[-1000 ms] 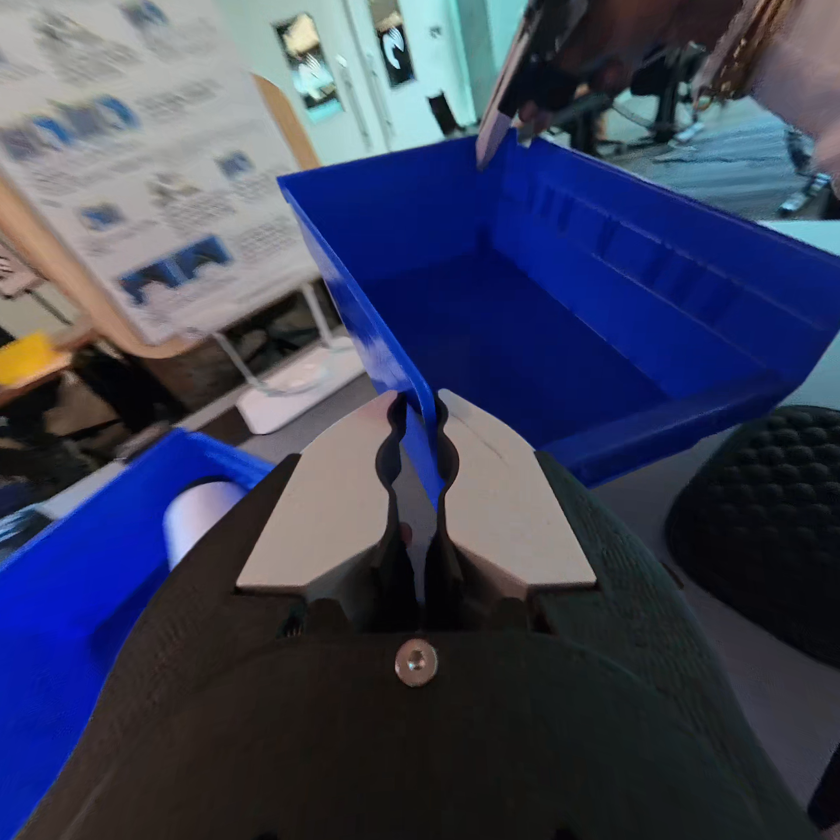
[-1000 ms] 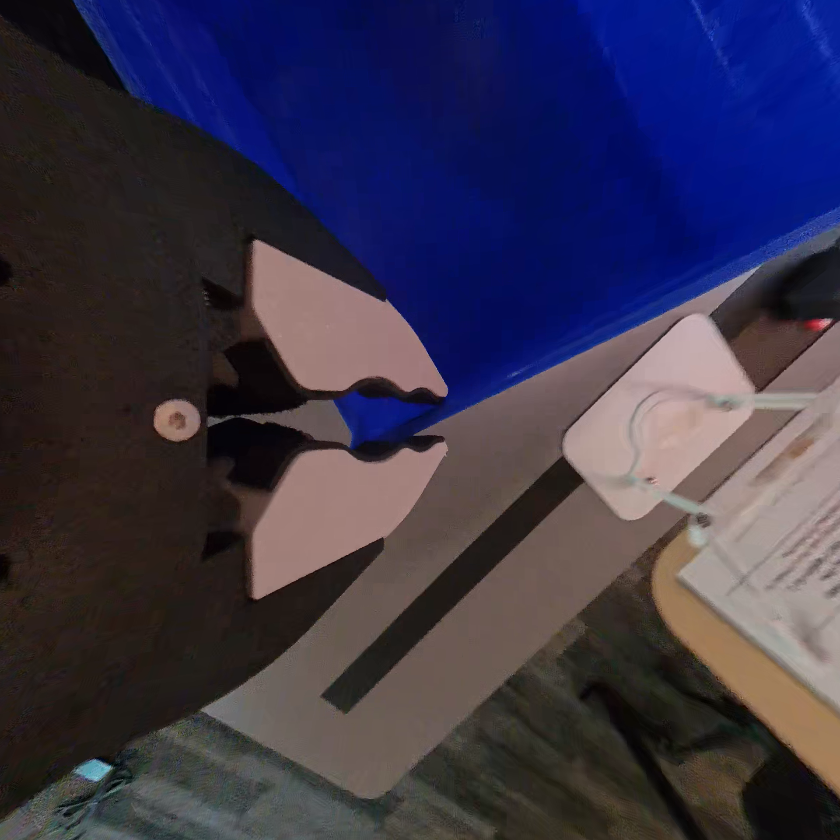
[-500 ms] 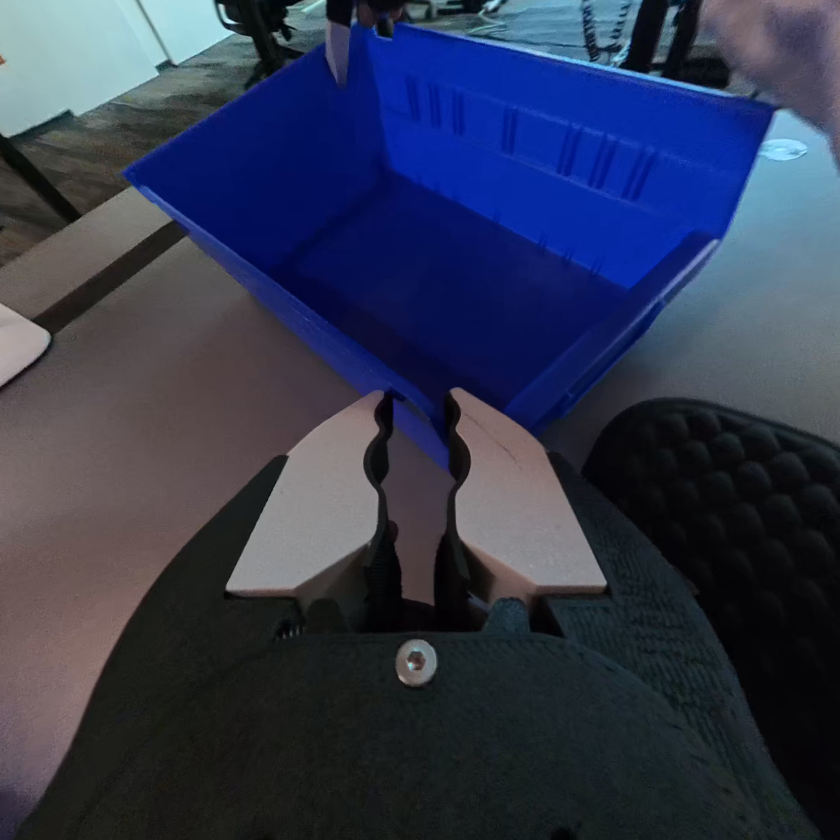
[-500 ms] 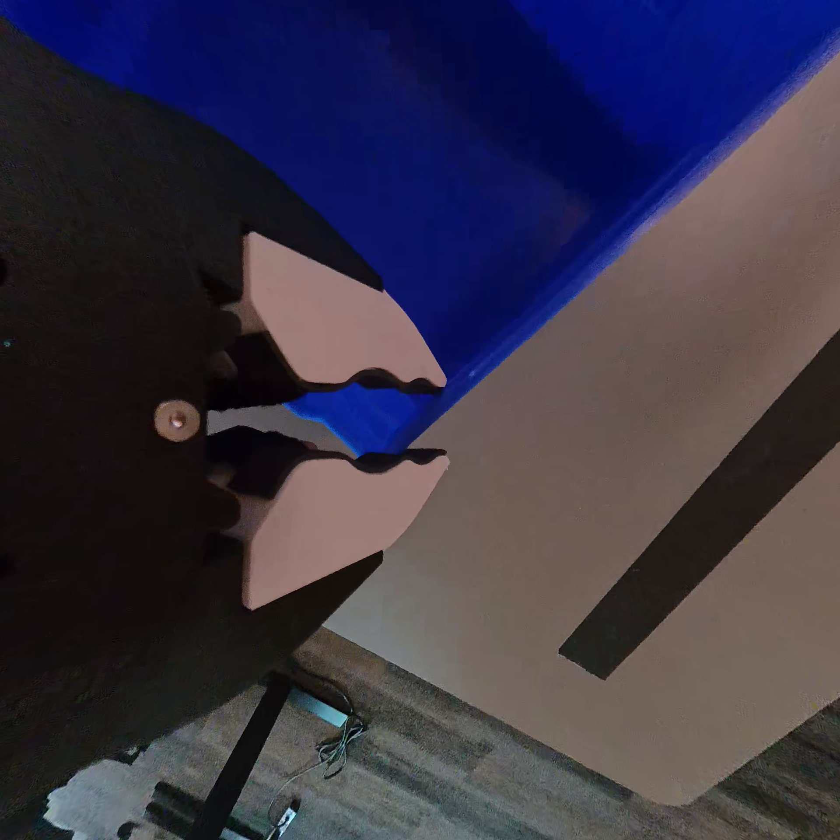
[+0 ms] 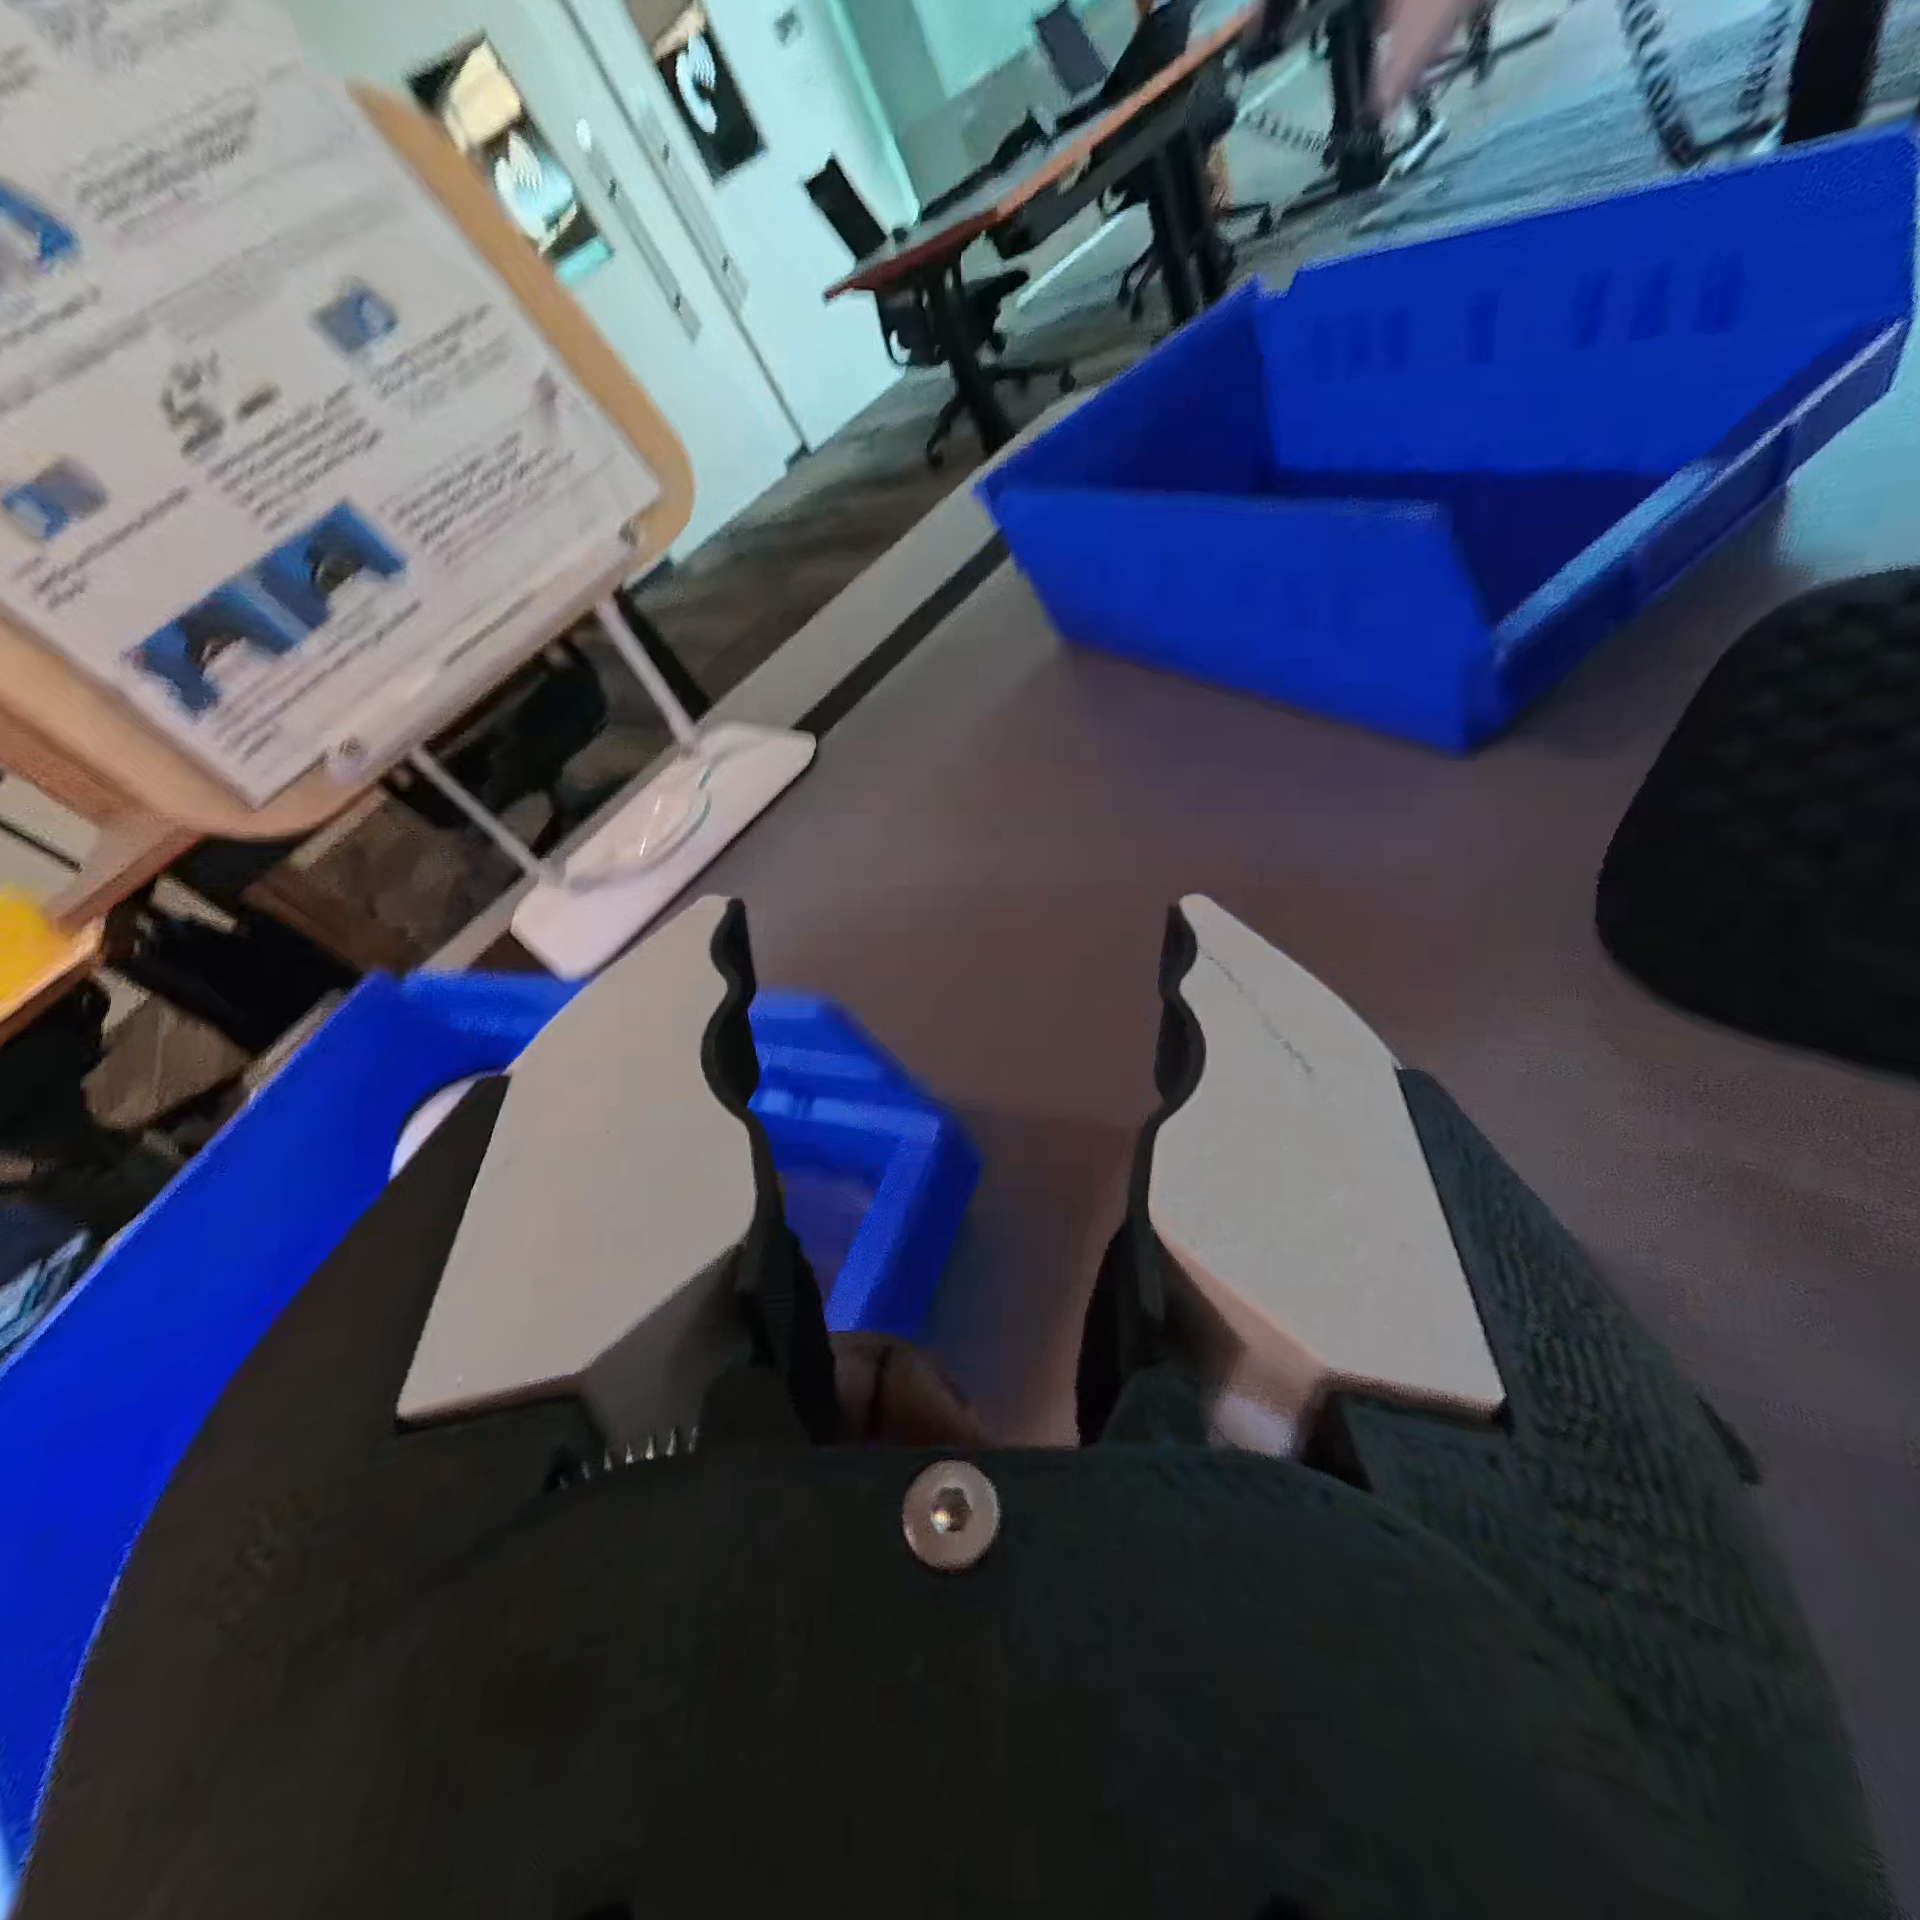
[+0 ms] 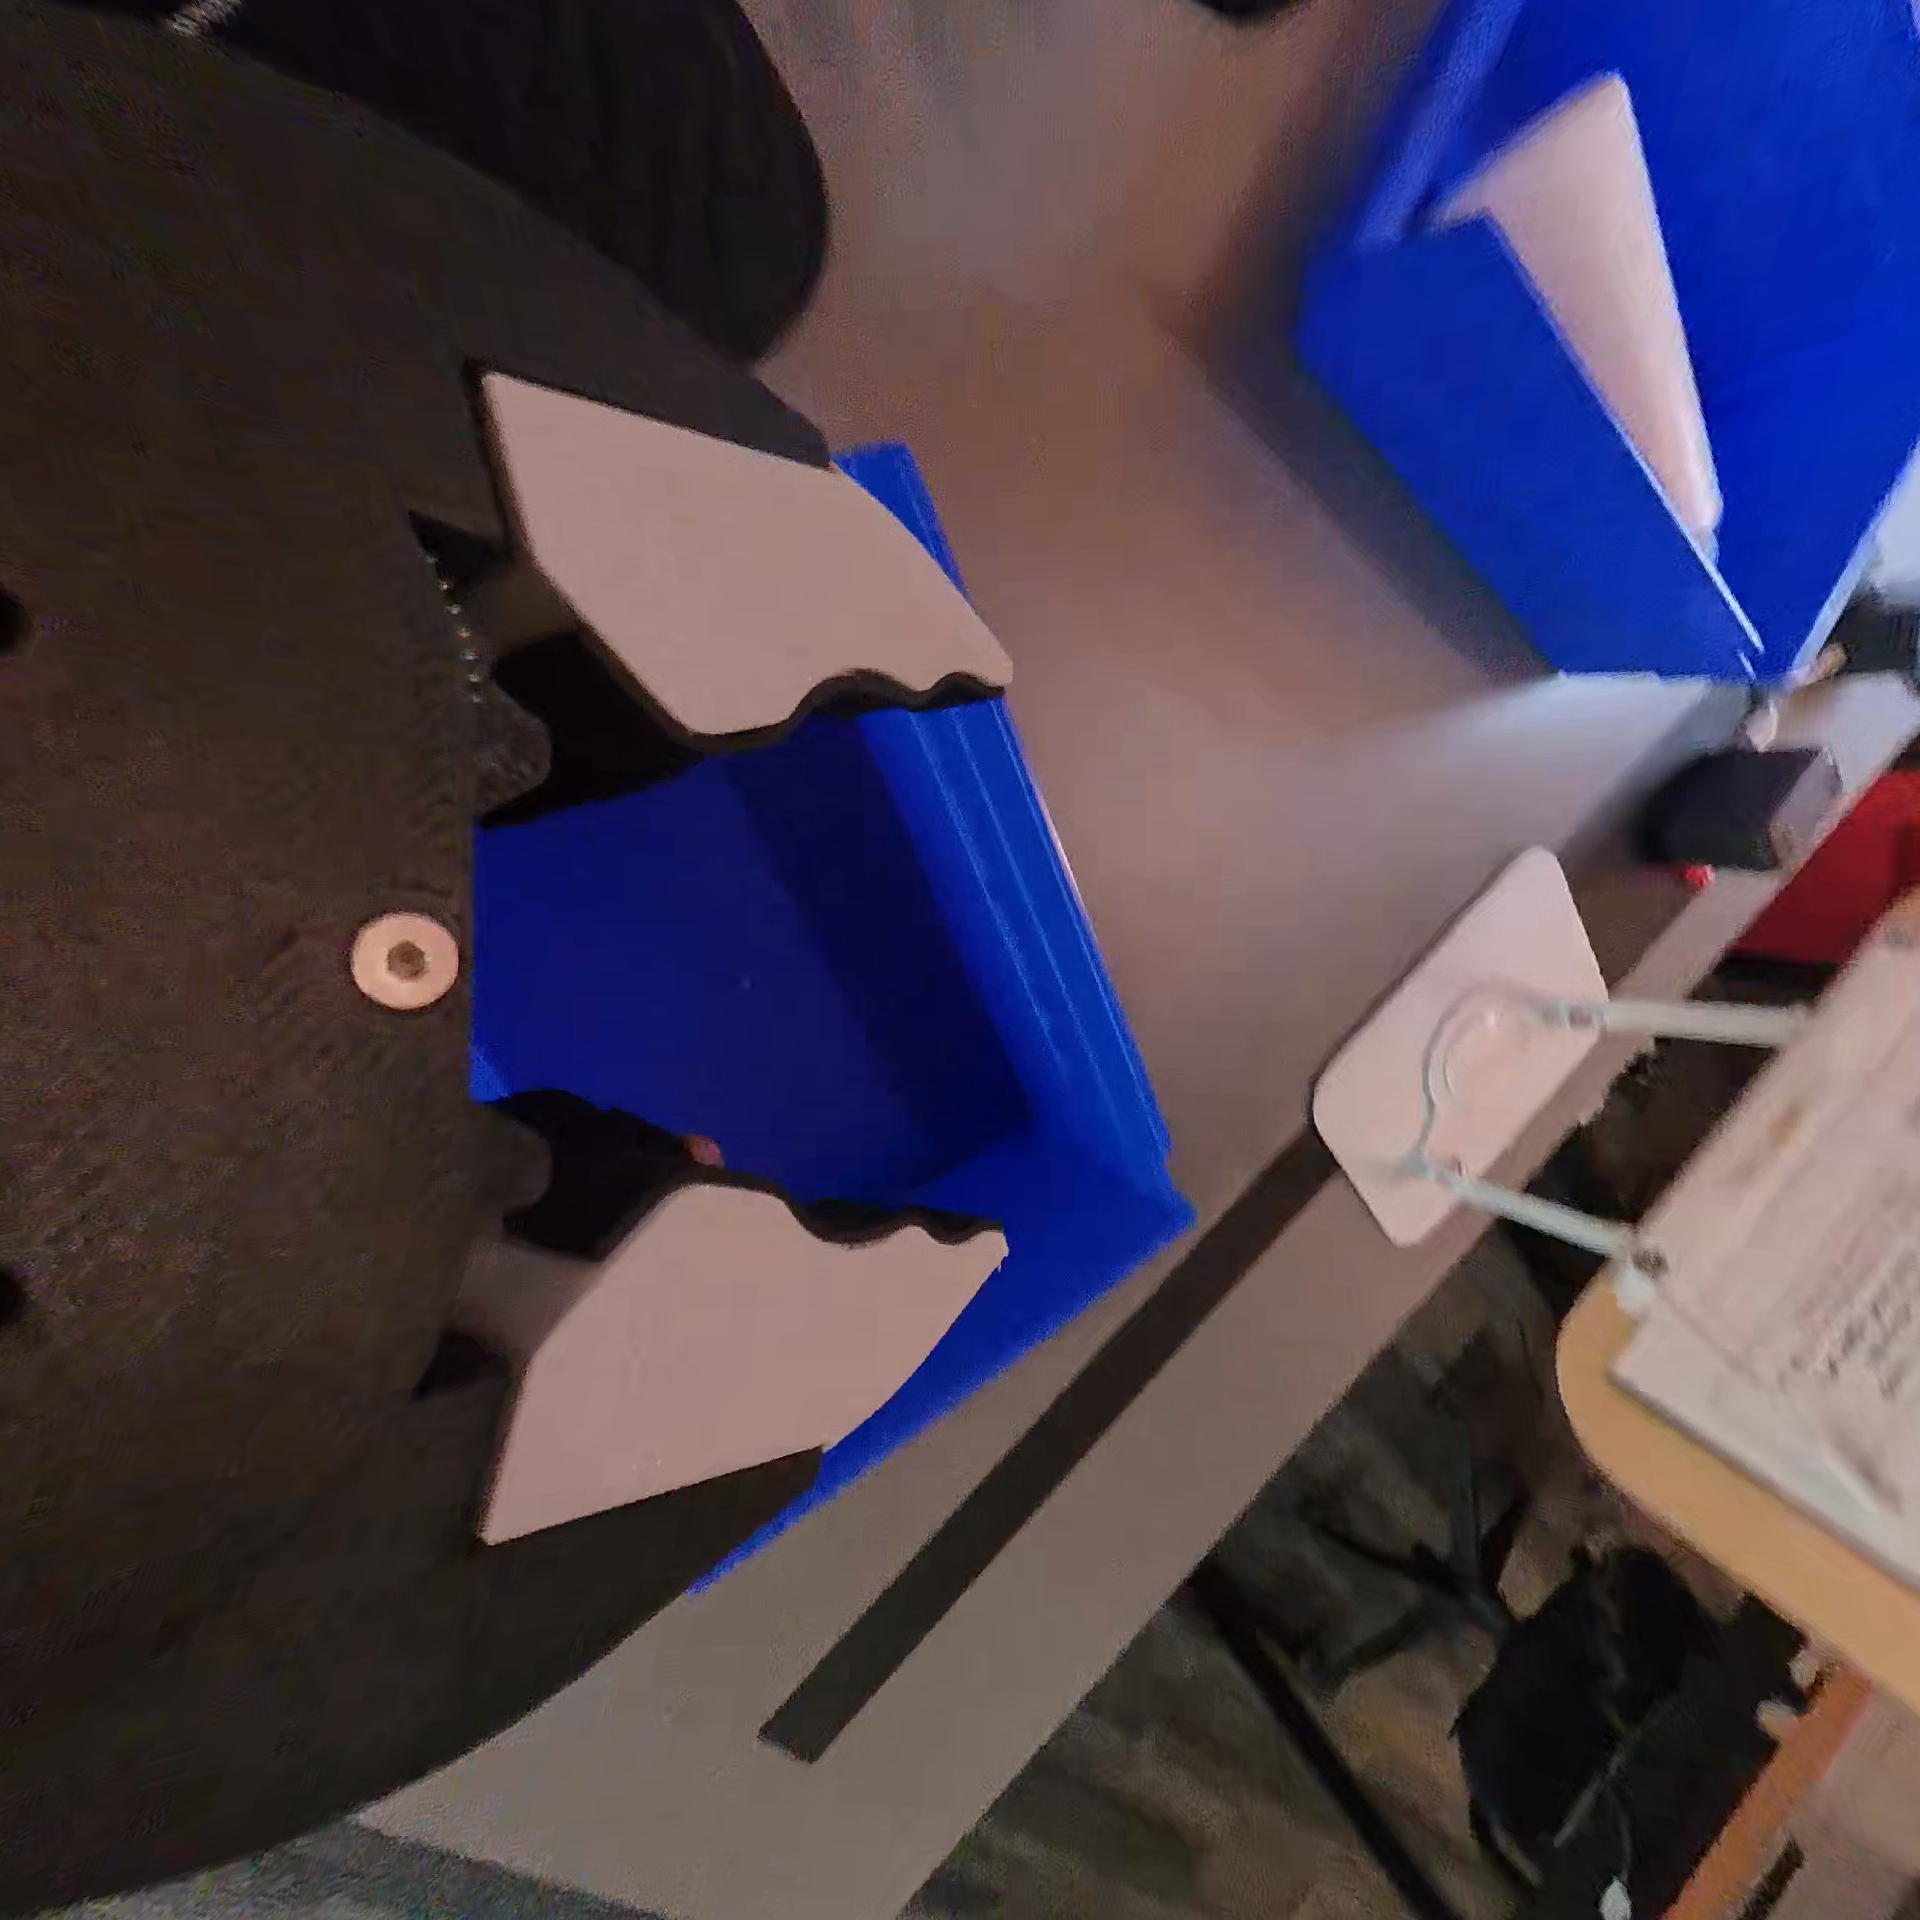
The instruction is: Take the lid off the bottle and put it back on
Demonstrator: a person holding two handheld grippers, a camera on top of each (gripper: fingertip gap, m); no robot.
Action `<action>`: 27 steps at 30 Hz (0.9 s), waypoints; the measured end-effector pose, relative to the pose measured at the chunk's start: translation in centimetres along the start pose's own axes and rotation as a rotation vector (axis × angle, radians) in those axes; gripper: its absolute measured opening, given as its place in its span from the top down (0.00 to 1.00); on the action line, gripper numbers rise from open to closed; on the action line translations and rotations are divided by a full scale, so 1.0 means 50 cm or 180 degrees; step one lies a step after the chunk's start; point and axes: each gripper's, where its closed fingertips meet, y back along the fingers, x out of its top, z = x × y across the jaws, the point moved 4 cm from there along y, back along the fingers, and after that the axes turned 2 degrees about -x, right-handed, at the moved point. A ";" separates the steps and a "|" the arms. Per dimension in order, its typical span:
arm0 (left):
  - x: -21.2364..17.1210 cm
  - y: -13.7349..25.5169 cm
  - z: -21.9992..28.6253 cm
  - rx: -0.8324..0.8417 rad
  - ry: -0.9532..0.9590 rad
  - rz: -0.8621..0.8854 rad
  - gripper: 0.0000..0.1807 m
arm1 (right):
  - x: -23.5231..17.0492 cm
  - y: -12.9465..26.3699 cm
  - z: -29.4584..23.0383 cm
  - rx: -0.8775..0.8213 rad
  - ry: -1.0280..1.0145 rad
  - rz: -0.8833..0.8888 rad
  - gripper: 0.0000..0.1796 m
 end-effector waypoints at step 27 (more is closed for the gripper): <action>-0.284 0.072 -0.092 0.0290 -0.0349 -0.1795 0.69 | -0.283 -0.050 -0.290 0.0909 0.0826 -0.1781 0.44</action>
